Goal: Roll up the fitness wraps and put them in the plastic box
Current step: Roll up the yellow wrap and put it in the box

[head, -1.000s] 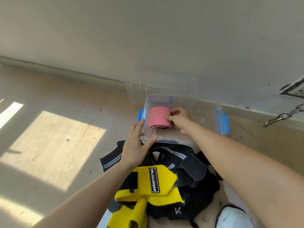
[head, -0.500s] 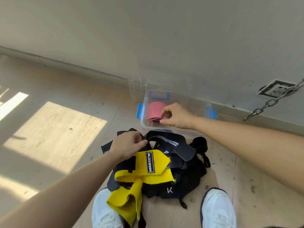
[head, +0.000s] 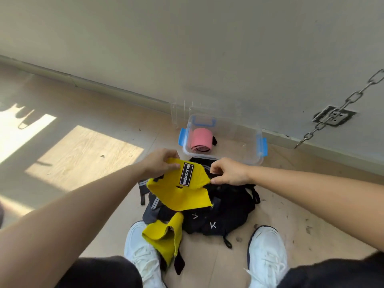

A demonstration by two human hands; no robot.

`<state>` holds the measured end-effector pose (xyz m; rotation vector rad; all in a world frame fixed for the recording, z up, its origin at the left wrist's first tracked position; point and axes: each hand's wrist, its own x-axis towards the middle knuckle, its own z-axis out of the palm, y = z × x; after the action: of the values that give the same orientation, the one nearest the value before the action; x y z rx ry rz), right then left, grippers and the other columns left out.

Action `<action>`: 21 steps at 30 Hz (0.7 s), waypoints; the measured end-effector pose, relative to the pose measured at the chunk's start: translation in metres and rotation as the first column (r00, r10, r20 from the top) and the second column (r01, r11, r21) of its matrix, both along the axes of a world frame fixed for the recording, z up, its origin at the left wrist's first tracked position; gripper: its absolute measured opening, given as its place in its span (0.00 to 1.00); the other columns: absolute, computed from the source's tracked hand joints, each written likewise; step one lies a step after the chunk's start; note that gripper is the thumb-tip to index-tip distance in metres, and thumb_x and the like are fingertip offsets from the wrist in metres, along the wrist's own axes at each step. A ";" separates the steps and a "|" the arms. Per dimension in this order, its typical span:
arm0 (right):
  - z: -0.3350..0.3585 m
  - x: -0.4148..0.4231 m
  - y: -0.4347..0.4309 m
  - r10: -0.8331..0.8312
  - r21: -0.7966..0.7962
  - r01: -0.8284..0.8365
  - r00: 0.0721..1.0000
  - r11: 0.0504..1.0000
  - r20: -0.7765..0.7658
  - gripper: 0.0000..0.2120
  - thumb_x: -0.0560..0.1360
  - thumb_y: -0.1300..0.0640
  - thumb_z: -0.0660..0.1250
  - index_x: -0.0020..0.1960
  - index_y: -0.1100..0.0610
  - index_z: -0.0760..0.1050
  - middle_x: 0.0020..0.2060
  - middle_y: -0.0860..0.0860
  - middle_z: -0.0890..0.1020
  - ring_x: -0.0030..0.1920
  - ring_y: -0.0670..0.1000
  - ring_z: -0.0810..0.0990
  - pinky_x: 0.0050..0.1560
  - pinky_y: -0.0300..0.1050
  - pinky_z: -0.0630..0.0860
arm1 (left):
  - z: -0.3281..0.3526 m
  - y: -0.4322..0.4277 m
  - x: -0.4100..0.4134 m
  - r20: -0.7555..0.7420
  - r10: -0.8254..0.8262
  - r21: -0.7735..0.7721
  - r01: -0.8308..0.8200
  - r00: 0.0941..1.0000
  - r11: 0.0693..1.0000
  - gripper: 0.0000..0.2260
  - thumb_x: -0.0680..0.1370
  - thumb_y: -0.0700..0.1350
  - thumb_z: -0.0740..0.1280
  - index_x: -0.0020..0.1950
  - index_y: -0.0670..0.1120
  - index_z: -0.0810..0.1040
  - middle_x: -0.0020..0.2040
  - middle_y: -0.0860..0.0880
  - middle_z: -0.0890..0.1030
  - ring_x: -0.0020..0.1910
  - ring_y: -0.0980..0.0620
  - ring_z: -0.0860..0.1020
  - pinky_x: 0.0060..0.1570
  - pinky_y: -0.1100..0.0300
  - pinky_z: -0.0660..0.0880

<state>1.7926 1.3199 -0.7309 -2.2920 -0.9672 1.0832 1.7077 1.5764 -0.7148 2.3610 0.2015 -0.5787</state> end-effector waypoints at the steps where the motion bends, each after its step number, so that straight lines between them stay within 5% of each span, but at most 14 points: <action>1: 0.010 0.001 0.000 -0.037 0.033 0.038 0.999 0.999 -0.019 0.11 0.77 0.58 0.73 0.40 0.50 0.72 0.35 0.43 0.72 0.35 0.41 0.70 0.39 0.35 0.67 | 0.004 0.001 0.002 0.063 0.051 0.025 -0.053 0.997 0.998 0.05 0.82 0.51 0.68 0.54 0.51 0.78 0.50 0.51 0.79 0.49 0.50 0.77 0.42 0.58 0.73; 5: 0.051 0.011 -0.005 -0.131 0.123 0.128 0.991 0.984 0.013 0.06 0.77 0.63 0.71 0.43 0.55 0.76 0.36 0.49 0.76 0.35 0.46 0.74 0.36 0.35 0.72 | 0.008 -0.009 0.003 0.403 0.083 0.160 -0.159 0.911 0.974 0.12 0.80 0.50 0.71 0.61 0.49 0.76 0.58 0.51 0.76 0.55 0.52 0.74 0.52 0.56 0.72; 8: 0.075 0.021 -0.021 -0.152 0.073 0.146 0.985 0.987 0.081 0.04 0.78 0.62 0.69 0.45 0.55 0.77 0.38 0.51 0.79 0.36 0.49 0.78 0.34 0.43 0.76 | 0.000 -0.016 -0.014 0.521 -0.170 0.313 -0.002 0.836 0.950 0.13 0.77 0.52 0.73 0.56 0.49 0.76 0.53 0.51 0.75 0.50 0.51 0.75 0.46 0.55 0.74; 11: 0.086 0.024 -0.047 -0.126 -0.059 0.129 0.991 0.990 0.053 0.02 0.81 0.60 0.67 0.49 0.56 0.76 0.41 0.55 0.79 0.35 0.52 0.80 0.31 0.43 0.78 | -0.017 -0.024 -0.040 0.338 -0.505 0.376 0.378 0.794 0.846 0.13 0.76 0.59 0.72 0.50 0.50 0.78 0.46 0.53 0.77 0.46 0.48 0.79 0.39 0.57 0.71; 13: 0.085 0.022 -0.057 -0.159 -0.083 0.160 0.987 0.984 0.012 0.02 0.82 0.60 0.65 0.51 0.55 0.74 0.42 0.56 0.79 0.34 0.53 0.80 0.29 0.43 0.78 | -0.031 -0.032 -0.060 0.156 -0.611 0.370 0.528 0.776 0.764 0.19 0.75 0.65 0.70 0.55 0.52 0.79 0.49 0.54 0.79 0.48 0.51 0.79 0.41 0.58 0.72; 18: 0.064 0.015 -0.055 -0.201 -0.081 0.196 0.978 0.977 -0.061 0.04 0.82 0.61 0.64 0.50 0.54 0.73 0.47 0.58 0.82 0.36 0.53 0.82 0.30 0.40 0.78 | -0.057 -0.045 -0.093 -0.241 -0.709 0.370 0.738 0.663 0.565 0.35 0.71 0.66 0.73 0.75 0.56 0.69 0.68 0.51 0.72 0.62 0.48 0.75 0.50 0.54 0.73; 21: 0.057 0.013 -0.049 -0.195 -0.086 0.187 0.976 0.979 -0.101 0.09 0.78 0.65 0.69 0.52 0.53 0.74 0.47 0.56 0.82 0.41 0.54 0.82 0.36 0.42 0.79 | -0.058 -0.045 -0.091 -0.287 -0.715 0.378 0.761 0.637 0.527 0.32 0.75 0.60 0.73 0.76 0.54 0.69 0.67 0.48 0.74 0.60 0.45 0.77 0.46 0.55 0.71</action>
<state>1.8052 1.2705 -0.6738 -2.3042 -0.6586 1.1661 1.6166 1.5317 -0.7733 2.8487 -0.7834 -1.1590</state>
